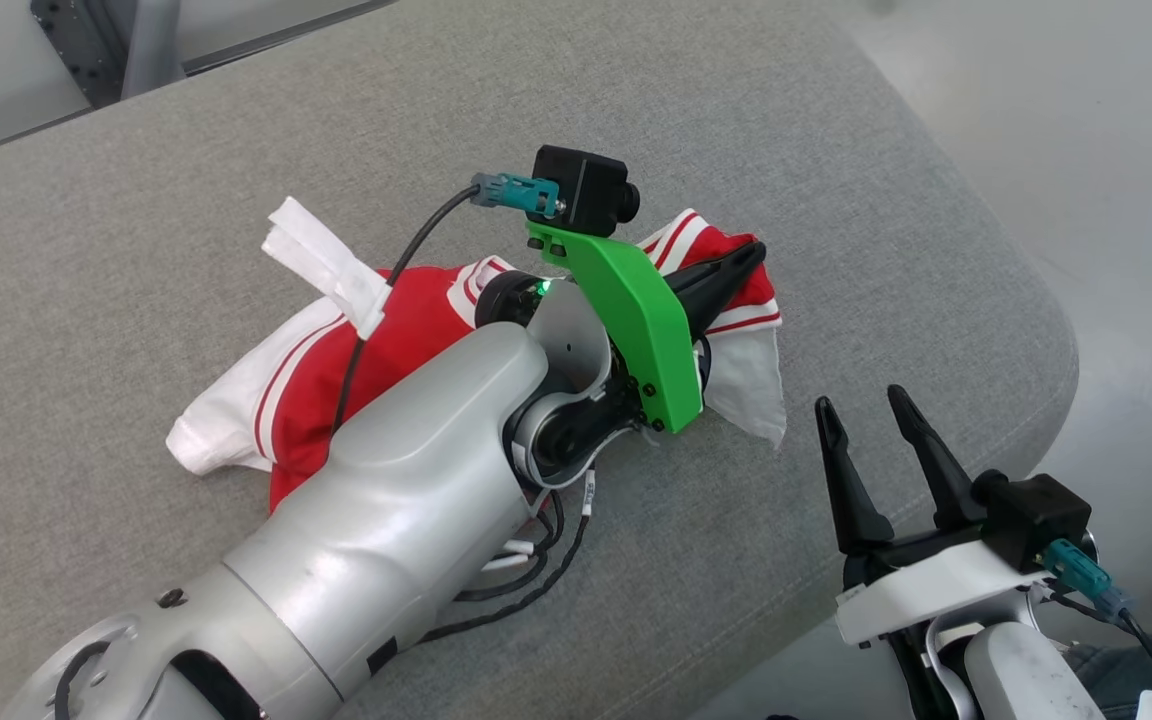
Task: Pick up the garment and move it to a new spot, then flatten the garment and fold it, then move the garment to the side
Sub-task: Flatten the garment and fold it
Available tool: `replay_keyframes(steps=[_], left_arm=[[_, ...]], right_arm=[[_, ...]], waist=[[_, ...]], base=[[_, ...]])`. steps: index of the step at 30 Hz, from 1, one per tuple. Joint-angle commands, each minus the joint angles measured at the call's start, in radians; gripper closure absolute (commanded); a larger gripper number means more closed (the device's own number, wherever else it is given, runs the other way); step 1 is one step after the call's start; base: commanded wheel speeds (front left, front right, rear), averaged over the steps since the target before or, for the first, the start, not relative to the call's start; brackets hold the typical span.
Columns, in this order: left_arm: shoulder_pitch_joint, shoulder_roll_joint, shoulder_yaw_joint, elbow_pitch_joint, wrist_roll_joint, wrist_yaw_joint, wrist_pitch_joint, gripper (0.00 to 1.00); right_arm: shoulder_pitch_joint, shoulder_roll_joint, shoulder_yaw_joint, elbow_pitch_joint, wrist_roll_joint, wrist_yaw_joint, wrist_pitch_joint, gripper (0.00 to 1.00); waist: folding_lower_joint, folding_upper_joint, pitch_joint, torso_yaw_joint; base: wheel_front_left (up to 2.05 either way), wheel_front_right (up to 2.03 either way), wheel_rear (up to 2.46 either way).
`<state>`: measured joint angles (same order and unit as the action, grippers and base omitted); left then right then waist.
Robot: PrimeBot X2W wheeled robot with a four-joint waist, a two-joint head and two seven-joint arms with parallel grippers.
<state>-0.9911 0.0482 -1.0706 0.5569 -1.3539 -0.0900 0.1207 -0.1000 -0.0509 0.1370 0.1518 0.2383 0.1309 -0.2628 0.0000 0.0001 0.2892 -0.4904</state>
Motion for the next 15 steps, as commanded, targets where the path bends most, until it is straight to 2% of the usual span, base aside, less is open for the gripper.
replay_keyframes(steps=[1,4,5,6,7,15], left_arm=[[-0.019,0.004,-0.031,0.021,-0.004,0.006,-0.024,0.93],[-0.031,0.005,-0.058,0.042,-0.011,0.009,-0.050,0.93],[-0.043,0.005,-0.083,0.060,-0.013,0.018,-0.082,0.78],[-0.047,0.005,-0.093,0.067,-0.013,0.026,-0.101,0.46],[-0.051,0.004,-0.105,0.073,-0.012,0.033,-0.121,0.00],[-0.059,0.004,-0.175,0.049,0.015,0.100,-0.267,0.00]], right_arm=[[-0.010,-0.001,0.000,-0.002,0.011,0.000,-0.003,0.00],[-0.004,-0.001,-0.006,-0.003,0.017,0.000,-0.003,0.00],[0.004,-0.001,-0.012,-0.003,0.018,0.000,-0.003,0.00],[0.005,0.000,-0.013,-0.002,0.019,0.000,-0.003,0.00],[0.007,0.000,-0.013,-0.001,0.020,0.000,-0.003,0.00],[0.016,-0.001,-0.030,-0.001,0.018,0.000,-0.003,0.00]], waist=[[0.0000,-0.0001,0.013,-0.010],[0.0000,-0.0001,0.014,-0.006],[0.0000,-0.0001,0.014,0.003],[0.0000,-0.0001,0.013,0.008],[0.0000,-0.0001,0.011,0.012],[0.0000,-0.0001,-0.021,0.068]], base=[[0.00,0.00,0.00],[0.00,0.00,0.00],[0.00,0.00,0.00],[0.00,0.00,0.00],[0.00,0.00,0.00],[0.00,0.00,0.00]])
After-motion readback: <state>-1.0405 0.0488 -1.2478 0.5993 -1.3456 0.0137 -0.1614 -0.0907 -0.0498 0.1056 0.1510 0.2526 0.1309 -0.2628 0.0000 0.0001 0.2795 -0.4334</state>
